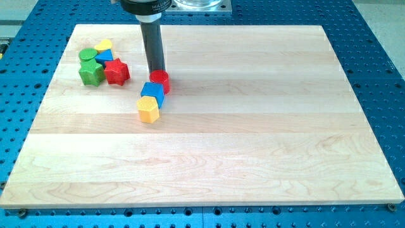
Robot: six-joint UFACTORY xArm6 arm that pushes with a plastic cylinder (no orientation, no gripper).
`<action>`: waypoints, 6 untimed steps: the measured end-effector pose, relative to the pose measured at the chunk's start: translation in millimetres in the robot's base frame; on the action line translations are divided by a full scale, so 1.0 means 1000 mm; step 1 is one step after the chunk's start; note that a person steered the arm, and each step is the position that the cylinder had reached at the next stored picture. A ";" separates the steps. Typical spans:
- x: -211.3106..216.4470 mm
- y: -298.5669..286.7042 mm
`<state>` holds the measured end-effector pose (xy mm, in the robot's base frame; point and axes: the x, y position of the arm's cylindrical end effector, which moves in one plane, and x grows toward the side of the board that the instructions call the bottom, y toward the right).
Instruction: Move the green circle diagonally top left to the blue triangle
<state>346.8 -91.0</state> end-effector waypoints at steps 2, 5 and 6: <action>0.039 -0.019; 0.069 -0.134; 0.035 -0.154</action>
